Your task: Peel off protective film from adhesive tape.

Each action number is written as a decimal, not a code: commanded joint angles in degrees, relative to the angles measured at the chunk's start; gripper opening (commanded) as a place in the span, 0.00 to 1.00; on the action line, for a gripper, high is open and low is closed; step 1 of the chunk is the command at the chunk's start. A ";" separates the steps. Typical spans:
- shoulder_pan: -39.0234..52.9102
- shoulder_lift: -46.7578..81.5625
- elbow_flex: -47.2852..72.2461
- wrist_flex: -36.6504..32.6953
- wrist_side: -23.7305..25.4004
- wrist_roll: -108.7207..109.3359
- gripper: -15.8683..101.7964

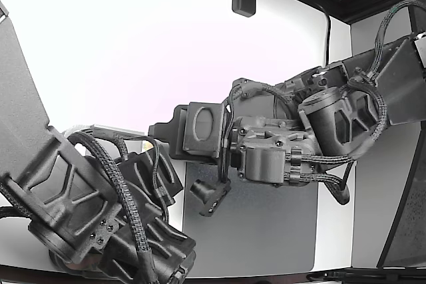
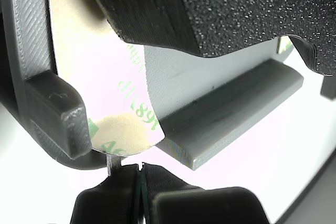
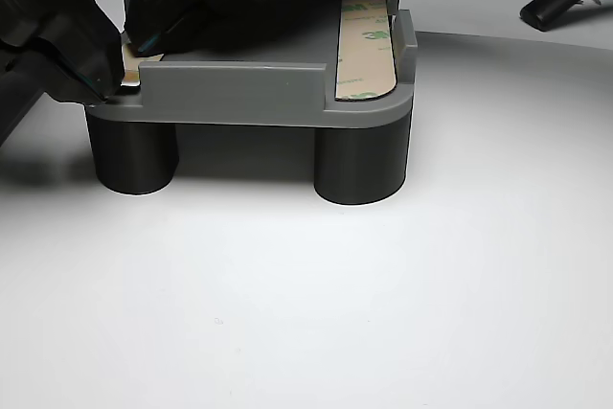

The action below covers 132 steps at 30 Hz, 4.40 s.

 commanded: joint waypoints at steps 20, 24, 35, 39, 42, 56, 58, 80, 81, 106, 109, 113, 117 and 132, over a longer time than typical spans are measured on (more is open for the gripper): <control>-0.18 0.62 -2.72 0.35 0.79 -0.18 0.04; 0.44 0.26 -3.16 0.79 1.14 0.35 0.04; 1.32 -1.32 -4.66 1.49 1.85 0.62 0.04; 1.85 -1.76 -4.75 1.23 2.11 1.14 0.04; 2.20 -2.37 -4.92 1.32 2.64 1.49 0.04; 2.64 -4.22 -5.27 1.05 2.99 2.29 0.04; 2.64 -4.39 -5.19 0.97 3.08 2.37 0.04; 2.81 -5.27 -6.06 2.64 3.60 3.08 0.04; 2.90 -5.19 -6.06 2.90 3.60 3.16 0.04; 3.69 -4.66 -7.65 5.80 4.31 3.69 0.04; 3.16 -4.57 -9.14 7.12 4.22 2.90 0.04; 2.20 -4.22 -11.51 9.40 3.25 2.72 0.04; 1.93 -1.93 -14.06 14.85 3.52 3.78 0.04; -7.65 19.34 -11.87 25.66 -4.57 14.24 0.28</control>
